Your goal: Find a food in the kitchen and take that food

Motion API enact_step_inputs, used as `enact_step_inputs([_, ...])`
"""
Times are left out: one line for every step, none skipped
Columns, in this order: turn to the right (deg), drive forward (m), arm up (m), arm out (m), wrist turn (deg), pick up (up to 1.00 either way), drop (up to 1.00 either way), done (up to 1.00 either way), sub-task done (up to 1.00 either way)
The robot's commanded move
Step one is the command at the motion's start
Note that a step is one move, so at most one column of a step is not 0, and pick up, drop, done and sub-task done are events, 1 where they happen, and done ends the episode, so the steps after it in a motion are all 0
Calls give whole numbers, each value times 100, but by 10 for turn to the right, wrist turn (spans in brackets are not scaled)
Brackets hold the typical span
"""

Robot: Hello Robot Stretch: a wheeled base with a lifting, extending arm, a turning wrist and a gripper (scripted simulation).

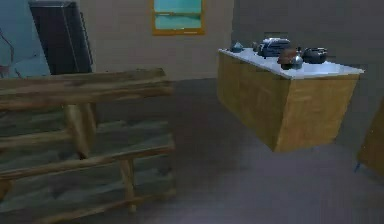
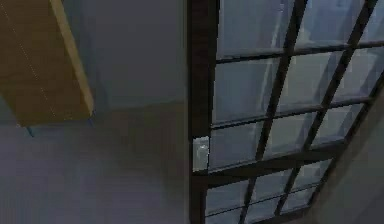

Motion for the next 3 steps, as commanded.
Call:
enact_step_inputs([270, 0, 0, 0, 0, 0, 0, 0, 0])
enact_step_inputs([0, 100, 0, 0, 0, 0, 0, 0, 0])
enact_step_inputs([60, 0, 0, 0, 0, 0, 0, 0, 0])
